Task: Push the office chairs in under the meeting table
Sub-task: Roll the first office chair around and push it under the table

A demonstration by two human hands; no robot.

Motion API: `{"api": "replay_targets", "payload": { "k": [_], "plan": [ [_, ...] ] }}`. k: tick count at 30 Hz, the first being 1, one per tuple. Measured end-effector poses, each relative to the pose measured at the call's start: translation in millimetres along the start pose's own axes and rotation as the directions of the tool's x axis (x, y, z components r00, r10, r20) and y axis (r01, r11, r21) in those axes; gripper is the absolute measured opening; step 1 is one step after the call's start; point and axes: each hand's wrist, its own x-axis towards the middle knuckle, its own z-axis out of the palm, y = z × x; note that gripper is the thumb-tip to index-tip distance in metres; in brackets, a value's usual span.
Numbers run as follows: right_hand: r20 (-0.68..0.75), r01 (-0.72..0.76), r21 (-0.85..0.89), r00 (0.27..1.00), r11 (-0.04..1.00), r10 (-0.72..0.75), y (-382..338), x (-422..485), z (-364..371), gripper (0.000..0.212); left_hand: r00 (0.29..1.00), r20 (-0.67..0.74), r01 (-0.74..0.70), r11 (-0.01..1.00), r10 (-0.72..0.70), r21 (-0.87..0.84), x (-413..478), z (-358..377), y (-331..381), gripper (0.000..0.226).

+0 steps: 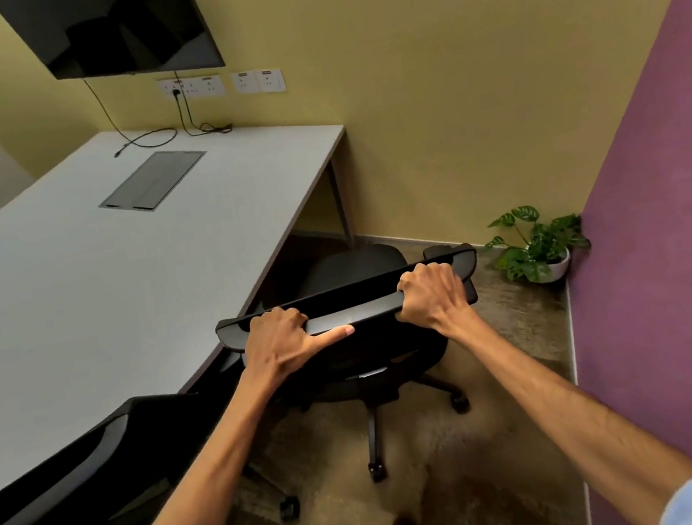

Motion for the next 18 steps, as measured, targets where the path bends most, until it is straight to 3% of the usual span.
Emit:
{"api": "replay_targets", "payload": {
  "k": [5, 9, 18],
  "plan": [
    [0.014, 0.073, -0.027, 0.997, 0.997, -0.072, 30.4, 41.5, -1.1, 0.015, 0.994, -0.056, 0.089, 0.996, -0.09, -0.004, 27.3, 8.6, 18.4, 0.081],
    [-0.002, 0.147, -0.009, 0.989, 0.989, -0.147, 47.0, 75.3, -0.1, 0.024, 0.985, -0.098, 0.145, 0.989, -0.145, -0.003, 50.8, 17.0, 25.9, 0.082],
    [0.067, 0.27, -0.029, 0.961, 0.962, -0.267, 97.5, 174.2, -2.0, 0.033, 0.96, -0.02, 0.28, 0.96, -0.28, -0.013, 130.4, 34.1, 52.5, 0.082]
  ]
}}
